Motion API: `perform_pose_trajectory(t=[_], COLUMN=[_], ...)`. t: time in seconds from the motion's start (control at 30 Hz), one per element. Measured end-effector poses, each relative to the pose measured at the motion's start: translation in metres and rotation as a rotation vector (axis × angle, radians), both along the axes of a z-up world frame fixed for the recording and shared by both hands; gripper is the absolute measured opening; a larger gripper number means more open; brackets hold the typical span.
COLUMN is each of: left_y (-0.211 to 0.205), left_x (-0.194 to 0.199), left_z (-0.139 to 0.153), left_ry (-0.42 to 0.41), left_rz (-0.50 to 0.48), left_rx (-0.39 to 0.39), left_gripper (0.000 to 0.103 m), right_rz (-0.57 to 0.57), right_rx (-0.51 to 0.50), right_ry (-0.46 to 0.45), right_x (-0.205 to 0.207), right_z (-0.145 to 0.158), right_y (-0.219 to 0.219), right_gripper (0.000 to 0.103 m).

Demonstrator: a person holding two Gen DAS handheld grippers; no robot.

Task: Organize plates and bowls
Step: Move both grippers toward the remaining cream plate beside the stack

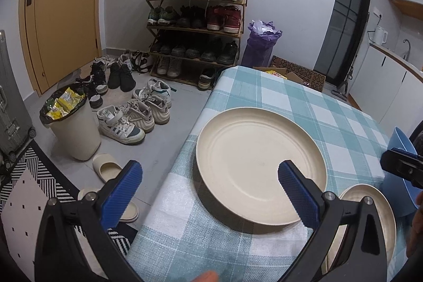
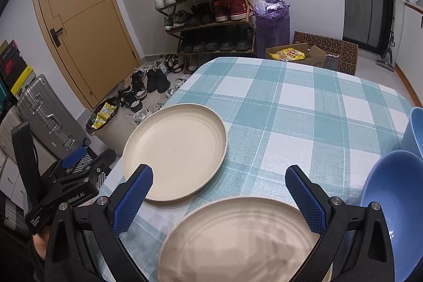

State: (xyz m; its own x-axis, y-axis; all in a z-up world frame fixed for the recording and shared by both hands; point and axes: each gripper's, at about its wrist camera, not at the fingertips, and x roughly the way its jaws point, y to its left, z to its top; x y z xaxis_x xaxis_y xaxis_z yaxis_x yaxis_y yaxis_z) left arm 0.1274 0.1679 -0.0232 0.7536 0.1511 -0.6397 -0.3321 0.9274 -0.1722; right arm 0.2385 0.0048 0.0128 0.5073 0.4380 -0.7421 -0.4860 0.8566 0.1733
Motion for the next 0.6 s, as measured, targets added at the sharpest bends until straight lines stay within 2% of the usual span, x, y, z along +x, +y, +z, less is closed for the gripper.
perform_pose_trajectory(t=[0.2, 0.5, 0.6], left_y=[0.008, 0.018, 0.019], left_x=[0.004, 0.007, 0.009], left_z=[-0.013, -0.027, -0.031], left_ry=[0.023, 0.047, 0.057], left_rz=[0.006, 0.018, 0.019], left_rx=[-0.041, -0.092, -0.108], left_gripper=[0.103, 0.103, 0.102], right_rz=[-0.018, -0.052, -0.058], right_rx=[-0.044, -0.079, -0.094], right_ry=[0.003, 0.071, 0.082], right_x=[0.016, 0.044, 0.051], right_z=[-0.013, -0.042, -0.05], right_y=[0.019, 0.038, 0.042], right_gripper=[0.102, 0.102, 0.098])
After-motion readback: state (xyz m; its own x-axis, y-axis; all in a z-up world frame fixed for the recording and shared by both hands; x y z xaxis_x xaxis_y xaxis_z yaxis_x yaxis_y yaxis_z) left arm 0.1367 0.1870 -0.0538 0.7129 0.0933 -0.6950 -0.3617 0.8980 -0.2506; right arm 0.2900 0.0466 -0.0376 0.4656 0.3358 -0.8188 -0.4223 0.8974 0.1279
